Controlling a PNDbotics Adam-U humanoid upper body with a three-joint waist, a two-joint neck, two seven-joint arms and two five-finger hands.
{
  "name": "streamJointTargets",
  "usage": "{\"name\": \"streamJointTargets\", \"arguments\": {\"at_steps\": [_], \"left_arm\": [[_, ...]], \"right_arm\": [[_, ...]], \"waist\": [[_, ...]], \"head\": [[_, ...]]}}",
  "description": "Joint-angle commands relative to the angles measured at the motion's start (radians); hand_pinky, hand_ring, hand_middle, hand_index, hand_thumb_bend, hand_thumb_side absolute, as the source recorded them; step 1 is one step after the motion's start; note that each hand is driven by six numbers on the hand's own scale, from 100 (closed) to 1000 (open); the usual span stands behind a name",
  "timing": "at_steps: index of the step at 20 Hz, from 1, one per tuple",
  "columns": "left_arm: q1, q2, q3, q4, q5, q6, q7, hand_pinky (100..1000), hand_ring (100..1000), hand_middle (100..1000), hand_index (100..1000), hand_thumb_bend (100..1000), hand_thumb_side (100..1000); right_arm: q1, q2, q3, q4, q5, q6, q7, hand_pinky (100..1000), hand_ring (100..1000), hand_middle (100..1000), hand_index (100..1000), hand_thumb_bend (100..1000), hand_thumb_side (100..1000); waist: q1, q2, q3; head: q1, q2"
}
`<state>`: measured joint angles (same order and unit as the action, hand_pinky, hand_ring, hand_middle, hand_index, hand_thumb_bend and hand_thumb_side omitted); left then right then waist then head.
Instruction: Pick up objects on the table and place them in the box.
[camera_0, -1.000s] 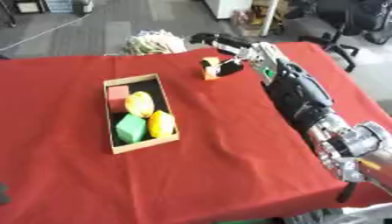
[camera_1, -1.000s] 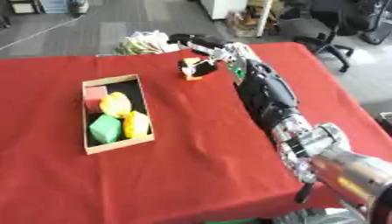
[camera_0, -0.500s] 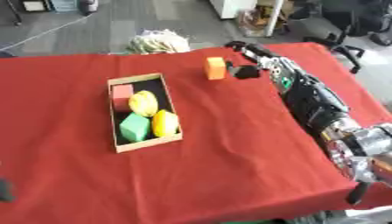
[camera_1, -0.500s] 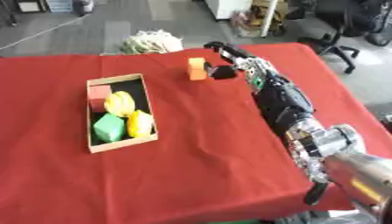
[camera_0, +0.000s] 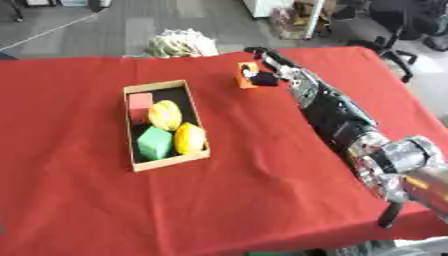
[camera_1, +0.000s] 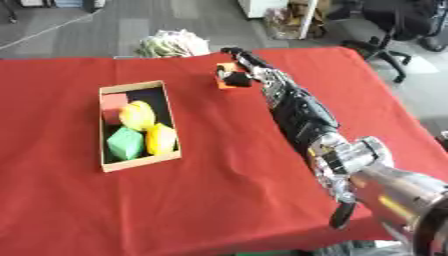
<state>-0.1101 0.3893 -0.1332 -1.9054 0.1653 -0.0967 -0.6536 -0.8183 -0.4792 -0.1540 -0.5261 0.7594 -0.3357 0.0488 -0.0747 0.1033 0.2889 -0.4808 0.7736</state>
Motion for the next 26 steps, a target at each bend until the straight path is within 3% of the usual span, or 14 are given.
{"name": "streamJointTargets", "arguments": {"at_steps": [1, 4, 8, 21, 26], "left_arm": [[-0.015, 0.028, 0.001, -0.018, -0.004, 0.0, -0.006, 669, 608, 620, 888, 100, 996], [-0.018, 0.029, -0.002, -0.019, -0.005, 0.0, -0.009, 670, 608, 620, 888, 100, 1000], [-0.022, 0.031, -0.005, -0.019, -0.006, 0.0, -0.012, 670, 604, 620, 888, 100, 1000], [-0.027, 0.035, -0.011, -0.021, -0.005, 0.001, -0.021, 671, 596, 616, 887, 100, 1000], [-0.027, 0.035, -0.012, -0.021, -0.005, 0.002, -0.023, 672, 595, 615, 888, 100, 1000]], "right_arm": [[-0.021, -0.02, 0.0, -0.029, 0.059, 0.031, -0.064, 955, 986, 992, 1000, 100, 415], [-0.02, -0.015, -0.002, -0.026, 0.134, 0.077, -0.134, 968, 994, 993, 1000, 100, 332], [-0.019, -0.003, -0.007, -0.01, 0.18, 0.108, -0.196, 964, 991, 987, 1000, 100, 364], [-0.006, 0.014, 0.001, 0.062, 0.2, 0.181, -0.221, 958, 989, 969, 1000, 100, 473], [-0.003, 0.02, 0.008, 0.079, 0.207, 0.2, -0.219, 934, 966, 954, 1000, 100, 455]], "waist": [[-0.012, 0.002, 0.002], [-0.016, 0.006, 0.008], [-0.019, 0.011, 0.014], [-0.027, 0.016, 0.026], [-0.027, 0.016, 0.031]], "head": [[-0.011, -0.004], [-0.021, -0.004], [-0.033, -0.004], [-0.061, -0.004], [-0.07, -0.004]]}}
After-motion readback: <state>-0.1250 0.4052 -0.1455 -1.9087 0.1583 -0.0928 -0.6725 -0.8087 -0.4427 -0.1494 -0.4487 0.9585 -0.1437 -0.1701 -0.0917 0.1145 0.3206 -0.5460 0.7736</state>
